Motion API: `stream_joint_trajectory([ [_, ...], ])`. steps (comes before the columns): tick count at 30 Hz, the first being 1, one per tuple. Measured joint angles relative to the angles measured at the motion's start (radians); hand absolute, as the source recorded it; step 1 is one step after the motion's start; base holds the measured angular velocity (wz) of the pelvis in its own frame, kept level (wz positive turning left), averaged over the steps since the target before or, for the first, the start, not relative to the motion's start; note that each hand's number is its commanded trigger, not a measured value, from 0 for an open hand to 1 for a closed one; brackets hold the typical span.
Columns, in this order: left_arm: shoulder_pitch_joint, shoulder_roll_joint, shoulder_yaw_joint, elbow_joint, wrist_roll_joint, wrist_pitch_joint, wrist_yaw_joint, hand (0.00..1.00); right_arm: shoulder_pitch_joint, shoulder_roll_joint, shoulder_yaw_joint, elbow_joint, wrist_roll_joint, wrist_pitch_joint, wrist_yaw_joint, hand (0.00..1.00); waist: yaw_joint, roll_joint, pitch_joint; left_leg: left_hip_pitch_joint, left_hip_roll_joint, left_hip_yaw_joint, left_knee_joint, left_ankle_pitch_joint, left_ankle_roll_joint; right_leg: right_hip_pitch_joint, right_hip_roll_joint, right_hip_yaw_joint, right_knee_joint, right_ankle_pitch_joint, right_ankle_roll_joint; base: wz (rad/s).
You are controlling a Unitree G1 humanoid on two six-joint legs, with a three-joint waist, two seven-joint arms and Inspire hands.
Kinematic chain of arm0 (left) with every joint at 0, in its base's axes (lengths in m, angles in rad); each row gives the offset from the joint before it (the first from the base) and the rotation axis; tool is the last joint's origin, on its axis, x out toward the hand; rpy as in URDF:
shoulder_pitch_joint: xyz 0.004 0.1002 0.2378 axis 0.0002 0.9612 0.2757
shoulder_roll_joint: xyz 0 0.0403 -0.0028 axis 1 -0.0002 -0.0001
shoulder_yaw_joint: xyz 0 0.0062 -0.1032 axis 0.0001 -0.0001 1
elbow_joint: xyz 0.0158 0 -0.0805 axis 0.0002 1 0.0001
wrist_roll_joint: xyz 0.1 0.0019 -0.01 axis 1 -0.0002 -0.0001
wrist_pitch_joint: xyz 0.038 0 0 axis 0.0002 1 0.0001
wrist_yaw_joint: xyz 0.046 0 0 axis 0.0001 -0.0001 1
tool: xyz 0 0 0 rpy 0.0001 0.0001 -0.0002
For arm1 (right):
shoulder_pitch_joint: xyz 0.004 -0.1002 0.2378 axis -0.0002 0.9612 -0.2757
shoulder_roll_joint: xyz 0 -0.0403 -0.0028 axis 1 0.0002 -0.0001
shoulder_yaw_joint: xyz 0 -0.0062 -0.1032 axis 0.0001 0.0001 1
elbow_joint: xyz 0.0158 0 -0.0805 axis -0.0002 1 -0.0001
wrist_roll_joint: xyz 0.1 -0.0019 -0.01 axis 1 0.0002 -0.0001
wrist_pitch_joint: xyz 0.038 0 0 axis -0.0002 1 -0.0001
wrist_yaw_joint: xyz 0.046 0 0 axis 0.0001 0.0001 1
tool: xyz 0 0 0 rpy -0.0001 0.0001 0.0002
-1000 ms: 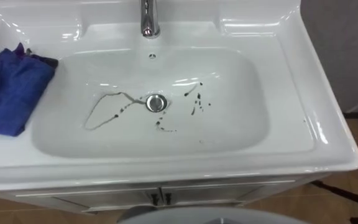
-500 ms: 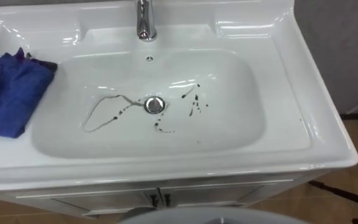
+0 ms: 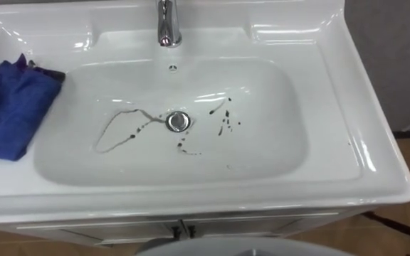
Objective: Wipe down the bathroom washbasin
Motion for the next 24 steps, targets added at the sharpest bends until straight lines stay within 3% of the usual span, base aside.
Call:
stream_joint_trajectory([
  [6, 0.01, 0.0, 0.13, -0.001, -0.148, -0.019, 0.097, 0.0, 0.007, -0.001, -0.039, 0.002, 0.006, 0.002, -0.019, 0.0, 0.007, 0.004, 0.0015, 0.008, 0.003, -0.004, 0.011, 0.001, -0.006, 0.011, 0.005, 0.002, 0.002, -0.003, -0.005, 0.01],
  [12, 0.014, 0.001, 0.211, -0.001, -0.179, -0.056, 0.196, 0.0, 0.011, -0.005, -0.053, 0.002, 0.008, 0.002, -0.018, 0.0, 0.01, 0.012, -0.0009, 0.007, 0.005, -0.015, 0.014, 0.0, -0.011, 0.017, 0.007, -0.009, 0.004, -0.009, -0.011, 0.05],
  [17, 0.039, 0.005, 0.255, -0.034, -0.226, -0.068, 0.287, 0.0, 0.025, -0.022, -0.087, -0.001, 0.011, -0.001, -0.03, 0.0, 0.032, 0.035, -0.0051, 0.006, 0.005, -0.021, 0.012, 0.002, -0.014, 0.014, 0.005, -0.019, 0.008, -0.011, -0.014, 0.02],
  [20, 0.049, 0.009, 0.293, -0.069, -0.277, -0.087, 0.354, 0.0, 0.026, -0.033, -0.087, -0.002, 0.024, -0.012, -0.04, 0.0, 0.045, 0.045, -0.0074, 0.004, 0.002, -0.029, 0.009, 0.004, -0.017, 0.015, 0.002, -0.03, 0.011, -0.016, -0.015, 0.1],
  [24, 0.05, 0.02, 0.36, -0.123, -0.355, -0.139, 0.451, 0.0, 0.039, -0.04, -0.102, 0.001, 0.043, -0.039, -0.065, 0.0, 0.058, 0.048, -0.0091, 0.006, -0.008, -0.055, -0.004, 0.013, -0.023, 0.016, -0.003, -0.049, 0.012, -0.024, -0.017, 0.15],
])
